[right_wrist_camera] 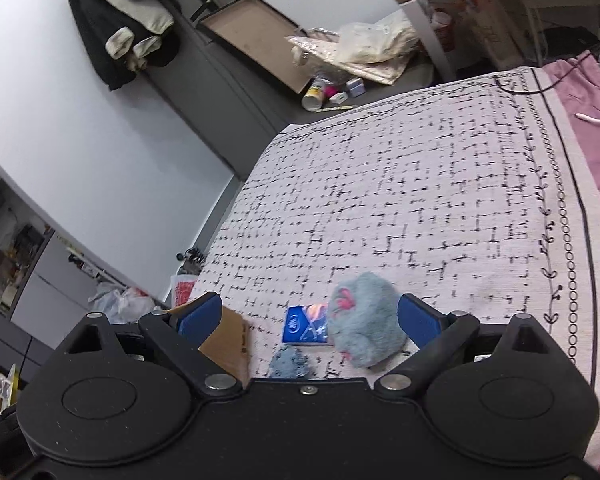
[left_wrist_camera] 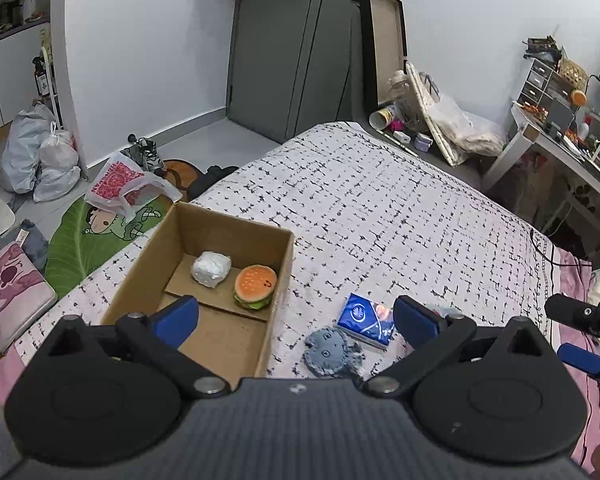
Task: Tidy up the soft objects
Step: 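Move the right tool to the grey plush slipper and grasp it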
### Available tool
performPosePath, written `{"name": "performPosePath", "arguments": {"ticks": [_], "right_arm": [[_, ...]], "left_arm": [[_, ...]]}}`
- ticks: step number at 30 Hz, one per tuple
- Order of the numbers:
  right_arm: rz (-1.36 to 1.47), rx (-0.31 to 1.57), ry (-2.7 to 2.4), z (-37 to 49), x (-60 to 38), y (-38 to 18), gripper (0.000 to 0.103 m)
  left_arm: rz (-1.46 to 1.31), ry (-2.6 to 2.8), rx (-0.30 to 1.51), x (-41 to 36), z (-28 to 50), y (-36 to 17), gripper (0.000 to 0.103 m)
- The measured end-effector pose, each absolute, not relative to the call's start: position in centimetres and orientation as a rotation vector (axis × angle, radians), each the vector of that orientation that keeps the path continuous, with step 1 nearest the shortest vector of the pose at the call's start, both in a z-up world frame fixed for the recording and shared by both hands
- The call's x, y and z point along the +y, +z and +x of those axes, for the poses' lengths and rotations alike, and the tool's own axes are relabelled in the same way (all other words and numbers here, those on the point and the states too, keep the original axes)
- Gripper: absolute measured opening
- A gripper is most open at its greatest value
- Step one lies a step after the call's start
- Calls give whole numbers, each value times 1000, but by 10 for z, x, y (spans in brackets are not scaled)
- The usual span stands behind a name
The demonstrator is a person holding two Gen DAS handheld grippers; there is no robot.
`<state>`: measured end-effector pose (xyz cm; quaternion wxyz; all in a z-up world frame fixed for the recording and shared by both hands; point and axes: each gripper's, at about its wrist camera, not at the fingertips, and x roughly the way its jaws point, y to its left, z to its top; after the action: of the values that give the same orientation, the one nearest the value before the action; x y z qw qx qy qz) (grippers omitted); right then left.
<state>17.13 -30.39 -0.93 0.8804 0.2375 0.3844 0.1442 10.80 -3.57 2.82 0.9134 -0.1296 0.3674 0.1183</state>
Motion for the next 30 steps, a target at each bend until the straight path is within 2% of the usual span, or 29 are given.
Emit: {"name": "performPosePath", "arguments": {"ticks": [10,26,29,30], "right_arm": [[540,812,275,172,-321,-34,95],[617,897,289,195,-331,-65,94],[631,920,260,201,-334,-72,92],[638,927,256,203,-335,-74,91]], "left_arm": [[-209,232,776,-68,123,13,103],[-268,194,844,-110,152,-34,99],[-284,185,851,-114,160,-40,92],[-304,181,863,-114,163,-44,87]]}}
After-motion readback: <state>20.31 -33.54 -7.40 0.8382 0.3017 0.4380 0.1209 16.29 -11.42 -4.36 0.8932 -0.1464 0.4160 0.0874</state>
